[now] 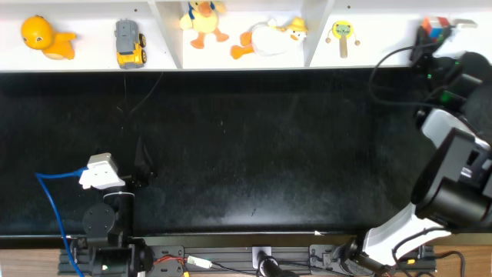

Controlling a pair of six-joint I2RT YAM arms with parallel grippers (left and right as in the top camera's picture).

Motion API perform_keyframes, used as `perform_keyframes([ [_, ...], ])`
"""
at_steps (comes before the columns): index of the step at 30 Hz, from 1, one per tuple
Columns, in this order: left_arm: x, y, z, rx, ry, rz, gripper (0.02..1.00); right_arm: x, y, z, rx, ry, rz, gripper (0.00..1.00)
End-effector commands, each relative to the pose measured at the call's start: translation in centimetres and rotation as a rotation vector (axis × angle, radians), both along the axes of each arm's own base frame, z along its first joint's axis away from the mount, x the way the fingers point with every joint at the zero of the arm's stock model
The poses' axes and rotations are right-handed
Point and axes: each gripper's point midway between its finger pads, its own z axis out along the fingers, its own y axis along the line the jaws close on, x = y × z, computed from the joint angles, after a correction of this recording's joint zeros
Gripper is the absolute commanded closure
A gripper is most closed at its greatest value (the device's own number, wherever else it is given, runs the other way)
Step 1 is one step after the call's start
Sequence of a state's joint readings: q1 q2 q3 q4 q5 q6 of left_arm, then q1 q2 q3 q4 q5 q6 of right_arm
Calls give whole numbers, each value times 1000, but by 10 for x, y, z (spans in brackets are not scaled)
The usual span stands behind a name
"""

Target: Store Toys

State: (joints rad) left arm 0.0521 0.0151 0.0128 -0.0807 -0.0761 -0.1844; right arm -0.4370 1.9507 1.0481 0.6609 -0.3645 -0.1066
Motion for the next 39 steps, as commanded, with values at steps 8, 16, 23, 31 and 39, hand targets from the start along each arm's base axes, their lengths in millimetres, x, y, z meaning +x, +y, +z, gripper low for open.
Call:
perform_keyframes([
  [8, 0, 0, 1, 12, -10, 2, 20, 22, 33, -21, -145, -17, 76, 954],
  [16, 0, 0, 1, 12, -10, 2, 23, 22, 28, -25, -154, -2, 50, 947],
  [23, 0, 0, 1, 12, -10, 2, 20, 20, 29, -35, -134, 38, 53, 5],
  [31, 0, 0, 1, 12, -10, 2, 20, 19, 29, -21, -37, 17, 33, 5],
  [39, 0, 0, 1, 12, -10, 2, 20, -22, 16, 16, 5, 188, -125, 5],
])
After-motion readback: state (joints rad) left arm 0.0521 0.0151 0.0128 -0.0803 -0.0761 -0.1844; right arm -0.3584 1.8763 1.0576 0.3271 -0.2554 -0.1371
